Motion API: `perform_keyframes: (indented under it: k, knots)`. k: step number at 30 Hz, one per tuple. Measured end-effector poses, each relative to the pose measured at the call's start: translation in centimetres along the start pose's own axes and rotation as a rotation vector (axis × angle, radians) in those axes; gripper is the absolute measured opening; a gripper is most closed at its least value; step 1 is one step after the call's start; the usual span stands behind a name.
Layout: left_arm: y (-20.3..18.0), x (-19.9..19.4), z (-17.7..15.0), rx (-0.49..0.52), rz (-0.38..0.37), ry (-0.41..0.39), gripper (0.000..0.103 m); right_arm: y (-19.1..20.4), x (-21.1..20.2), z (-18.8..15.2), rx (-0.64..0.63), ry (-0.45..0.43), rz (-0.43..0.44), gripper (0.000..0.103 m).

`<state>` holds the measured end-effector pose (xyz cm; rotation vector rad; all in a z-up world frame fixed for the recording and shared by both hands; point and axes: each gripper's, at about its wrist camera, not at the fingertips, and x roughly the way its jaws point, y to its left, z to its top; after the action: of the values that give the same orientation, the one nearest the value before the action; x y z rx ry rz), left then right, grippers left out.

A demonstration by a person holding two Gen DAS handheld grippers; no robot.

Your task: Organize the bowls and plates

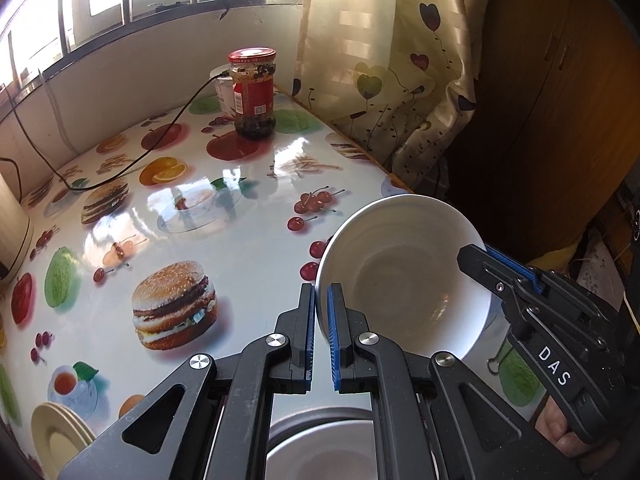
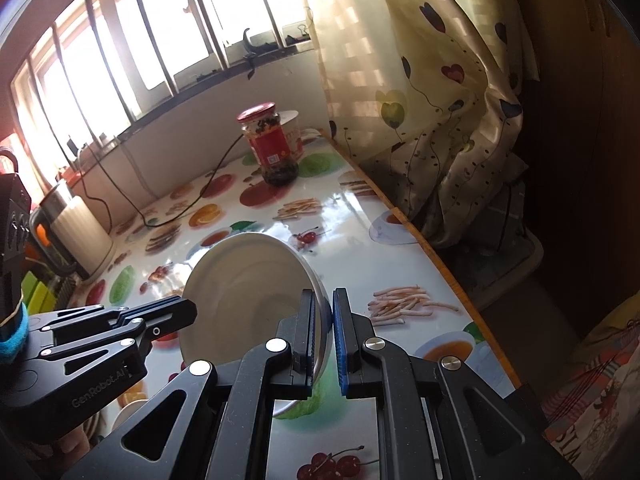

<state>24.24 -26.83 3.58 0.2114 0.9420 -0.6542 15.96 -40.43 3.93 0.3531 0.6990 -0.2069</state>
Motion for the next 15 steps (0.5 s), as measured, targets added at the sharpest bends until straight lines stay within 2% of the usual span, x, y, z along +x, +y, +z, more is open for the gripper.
perform_keyframes:
  k: [15]
  knots:
    - [-0.1, -3.3, -1.7, -0.019, -0.007, -0.044, 0.006, 1.3, -3.7, -0.8, -0.021, -0.039, 0.013, 0.010]
